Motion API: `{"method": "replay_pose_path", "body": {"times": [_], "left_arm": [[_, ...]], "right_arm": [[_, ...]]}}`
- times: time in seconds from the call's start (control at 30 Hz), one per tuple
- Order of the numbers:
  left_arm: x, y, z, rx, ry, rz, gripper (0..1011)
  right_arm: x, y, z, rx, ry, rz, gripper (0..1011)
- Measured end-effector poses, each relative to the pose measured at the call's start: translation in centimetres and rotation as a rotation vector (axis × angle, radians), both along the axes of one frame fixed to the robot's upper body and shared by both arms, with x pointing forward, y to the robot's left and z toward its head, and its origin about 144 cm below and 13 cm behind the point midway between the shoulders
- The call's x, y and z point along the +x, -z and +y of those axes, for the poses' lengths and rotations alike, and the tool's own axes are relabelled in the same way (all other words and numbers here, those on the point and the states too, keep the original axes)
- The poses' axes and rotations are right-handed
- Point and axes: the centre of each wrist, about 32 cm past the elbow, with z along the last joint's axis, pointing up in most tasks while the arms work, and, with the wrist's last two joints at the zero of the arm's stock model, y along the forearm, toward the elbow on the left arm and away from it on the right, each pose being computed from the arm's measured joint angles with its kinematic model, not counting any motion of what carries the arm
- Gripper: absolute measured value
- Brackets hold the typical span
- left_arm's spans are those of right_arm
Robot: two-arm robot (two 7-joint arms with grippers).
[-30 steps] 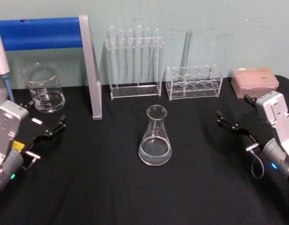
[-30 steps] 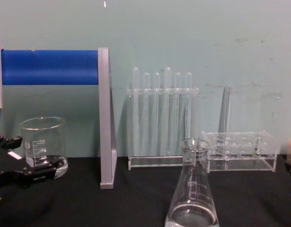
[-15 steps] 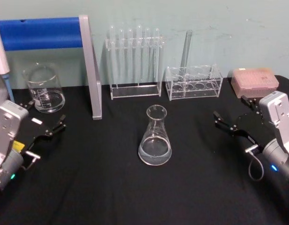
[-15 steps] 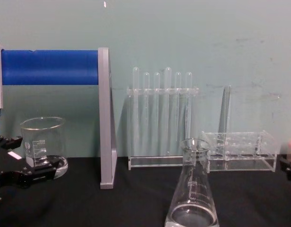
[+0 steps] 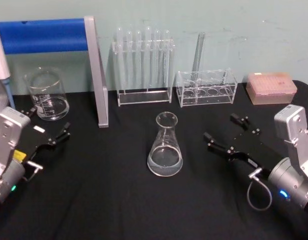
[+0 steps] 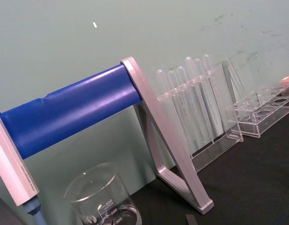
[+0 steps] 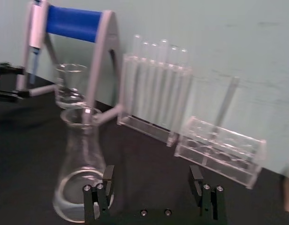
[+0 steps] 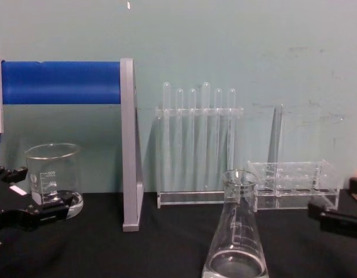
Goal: Grasp the erlenmeyer flask with one hand, shake it three times, then place it back.
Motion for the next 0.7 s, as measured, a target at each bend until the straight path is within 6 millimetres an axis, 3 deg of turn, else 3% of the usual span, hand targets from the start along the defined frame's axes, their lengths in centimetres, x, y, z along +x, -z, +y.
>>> {"method": "replay_pose_path", "body": {"times": [0.7], "left_arm": [[0.0, 0.0, 0.0, 0.000, 0.000, 0.000, 1001]], "right_arm": [[0.3, 0.2, 1.9, 0.094, -0.180, 0.075, 1002]]}}
